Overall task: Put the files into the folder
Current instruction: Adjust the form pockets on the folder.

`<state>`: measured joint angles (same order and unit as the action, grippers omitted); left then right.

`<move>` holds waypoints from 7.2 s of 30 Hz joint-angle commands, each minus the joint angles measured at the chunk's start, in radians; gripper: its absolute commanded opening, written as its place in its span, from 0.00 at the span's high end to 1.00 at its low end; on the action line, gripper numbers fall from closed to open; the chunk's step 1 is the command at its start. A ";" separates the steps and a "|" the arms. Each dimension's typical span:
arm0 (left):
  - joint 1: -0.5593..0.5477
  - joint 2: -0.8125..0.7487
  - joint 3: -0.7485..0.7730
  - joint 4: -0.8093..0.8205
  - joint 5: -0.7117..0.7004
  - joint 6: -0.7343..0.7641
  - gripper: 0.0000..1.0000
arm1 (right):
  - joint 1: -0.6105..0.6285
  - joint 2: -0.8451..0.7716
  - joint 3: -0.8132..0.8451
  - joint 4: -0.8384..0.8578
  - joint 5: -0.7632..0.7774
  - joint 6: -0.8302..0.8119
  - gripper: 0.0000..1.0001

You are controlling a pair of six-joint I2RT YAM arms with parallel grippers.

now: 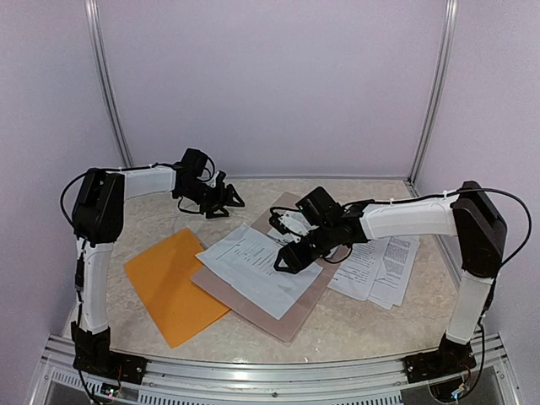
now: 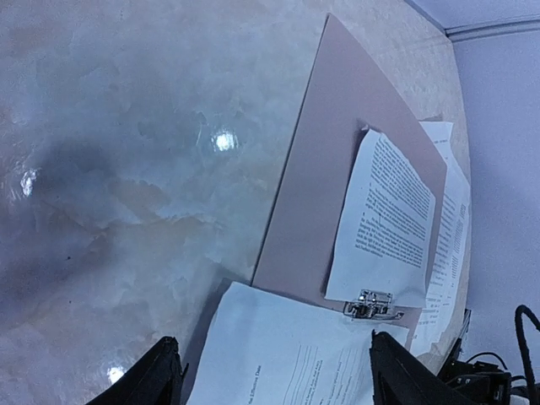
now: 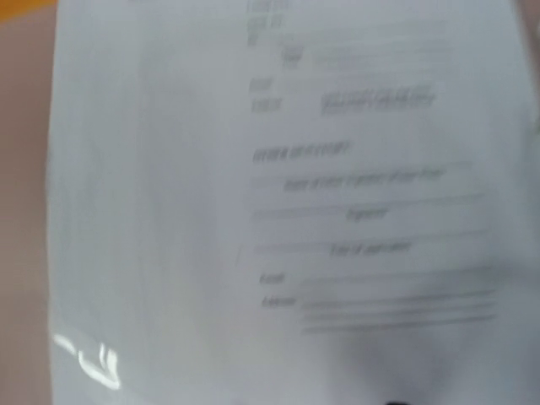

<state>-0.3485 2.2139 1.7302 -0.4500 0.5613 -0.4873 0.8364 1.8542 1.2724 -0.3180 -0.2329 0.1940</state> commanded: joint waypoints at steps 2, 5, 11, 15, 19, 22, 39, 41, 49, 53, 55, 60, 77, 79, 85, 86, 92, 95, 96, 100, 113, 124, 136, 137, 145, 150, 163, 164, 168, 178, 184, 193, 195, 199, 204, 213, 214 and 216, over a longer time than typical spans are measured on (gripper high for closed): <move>0.003 0.118 0.115 -0.038 0.056 0.088 0.27 | -0.013 0.028 -0.073 0.076 -0.144 -0.043 0.49; 0.002 0.171 0.180 -0.061 0.083 0.114 0.27 | -0.013 0.033 -0.104 0.093 -0.181 -0.046 0.51; 0.005 0.291 0.324 -0.150 0.143 0.132 0.33 | -0.015 0.065 -0.130 0.093 -0.203 -0.053 0.53; 0.008 0.321 0.323 -0.162 0.176 0.139 0.40 | -0.017 0.088 -0.137 0.095 -0.228 -0.059 0.56; 0.010 0.326 0.304 -0.179 0.211 0.166 0.45 | -0.023 0.103 -0.142 0.102 -0.252 -0.060 0.59; 0.011 0.324 0.291 -0.188 0.258 0.200 0.47 | -0.027 0.108 -0.144 0.099 -0.260 -0.065 0.59; 0.015 0.297 0.252 -0.196 0.349 0.261 0.72 | -0.037 0.117 -0.142 0.066 -0.265 -0.088 0.62; 0.014 0.289 0.252 -0.198 0.350 0.263 0.75 | -0.037 0.118 -0.140 0.066 -0.264 -0.087 0.62; 0.015 0.272 0.247 -0.222 0.342 0.282 0.88 | -0.037 0.085 -0.139 0.057 -0.251 -0.073 0.51; 0.014 0.255 0.257 -0.253 0.320 0.301 0.95 | -0.036 0.057 -0.134 0.060 -0.254 -0.060 0.38; 0.014 0.253 0.270 -0.287 0.307 0.315 0.99 | -0.036 0.040 -0.134 0.064 -0.256 -0.053 0.36; 0.008 0.252 0.313 -0.376 0.293 0.352 1.00 | -0.037 0.001 -0.132 0.057 -0.238 -0.048 0.34; -0.035 0.241 0.377 -0.538 0.262 0.504 1.00 | -0.037 -0.033 -0.147 0.006 -0.183 -0.057 0.35; -0.036 0.249 0.382 -0.552 0.271 0.522 1.00 | -0.037 -0.038 -0.142 0.000 -0.178 -0.057 0.34; -0.046 0.260 0.391 -0.589 0.272 0.560 1.00 | -0.036 -0.035 -0.131 -0.013 -0.163 -0.061 0.34; -0.046 0.260 0.390 -0.591 0.273 0.565 1.00 | -0.037 -0.031 -0.129 -0.014 -0.164 -0.059 0.34; -0.047 0.275 0.423 -0.620 0.297 0.620 1.00 | -0.036 -0.020 -0.127 -0.015 -0.160 -0.062 0.34; -0.046 0.304 0.477 -0.649 0.313 0.635 1.00 | -0.037 -0.015 -0.123 -0.026 -0.130 -0.058 0.34; -0.046 0.311 0.489 -0.656 0.316 0.638 1.00 | -0.037 -0.017 -0.122 -0.028 -0.115 -0.052 0.34; -0.050 0.328 0.498 -0.666 0.323 0.644 1.00 | -0.051 -0.019 -0.118 -0.035 -0.033 -0.031 0.30; -0.063 0.318 0.477 -0.661 0.319 0.644 1.00 | -0.102 0.002 -0.098 -0.039 0.068 -0.089 0.19; -0.070 0.316 0.474 -0.660 0.318 0.642 1.00 | -0.139 0.055 -0.107 -0.018 0.033 -0.130 0.19; -0.073 0.313 0.465 -0.658 0.307 0.638 1.00 | -0.140 0.034 -0.168 0.002 -0.051 -0.129 0.21; -0.074 0.311 0.463 -0.658 0.307 0.638 1.00 | -0.140 0.027 -0.175 0.002 -0.058 -0.126 0.22; -0.075 0.296 0.434 -0.650 0.292 0.637 1.00 | -0.140 -0.019 -0.210 0.003 -0.101 -0.104 0.23; -0.075 0.293 0.433 -0.649 0.285 0.638 1.00 | -0.138 -0.033 -0.215 -0.003 -0.114 -0.097 0.25; -0.078 0.296 0.430 -0.648 0.252 0.628 1.00 | -0.130 -0.042 -0.219 -0.010 -0.142 -0.095 0.26; -0.078 0.295 0.426 -0.648 0.251 0.629 1.00 | -0.128 -0.042 -0.219 -0.011 -0.144 -0.095 0.26; -0.084 0.292 0.420 -0.653 0.242 0.628 1.00 | -0.122 -0.051 -0.220 -0.018 -0.145 -0.094 0.26; -0.092 0.272 0.395 -0.654 0.230 0.624 1.00 | -0.110 -0.067 -0.226 -0.030 -0.137 -0.094 0.27; -0.095 0.264 0.390 -0.662 0.222 0.624 1.00 | -0.102 -0.072 -0.226 -0.037 -0.139 -0.093 0.29; -0.096 0.255 0.391 -0.678 0.186 0.621 0.93 | -0.089 -0.067 -0.207 -0.099 -0.049 -0.102 0.28; -0.096 0.251 0.388 -0.676 0.167 0.618 0.84 | -0.087 -0.067 -0.197 -0.113 -0.029 -0.106 0.27; -0.096 0.225 0.375 -0.661 0.141 0.614 0.64 | -0.086 -0.072 -0.178 -0.125 -0.013 -0.112 0.27; -0.091 0.177 0.356 -0.632 0.117 0.603 0.46 | -0.083 -0.100 -0.170 -0.135 0.009 -0.124 0.27; -0.059 0.095 0.284 -0.571 0.046 0.521 0.19 | 0.030 -0.205 -0.194 -0.129 0.126 -0.179 0.21; -0.055 0.093 0.272 -0.562 0.054 0.502 0.19 | 0.058 -0.206 -0.187 -0.132 0.155 -0.182 0.20; -0.044 0.094 0.249 -0.541 0.058 0.458 0.18 | 0.115 -0.206 -0.175 -0.129 0.208 -0.183 0.19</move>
<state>-0.4179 2.3302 2.0251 -1.0370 0.6426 0.0521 0.8536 1.6585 1.0809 -0.4267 -0.1413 0.0383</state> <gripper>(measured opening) 0.813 0.804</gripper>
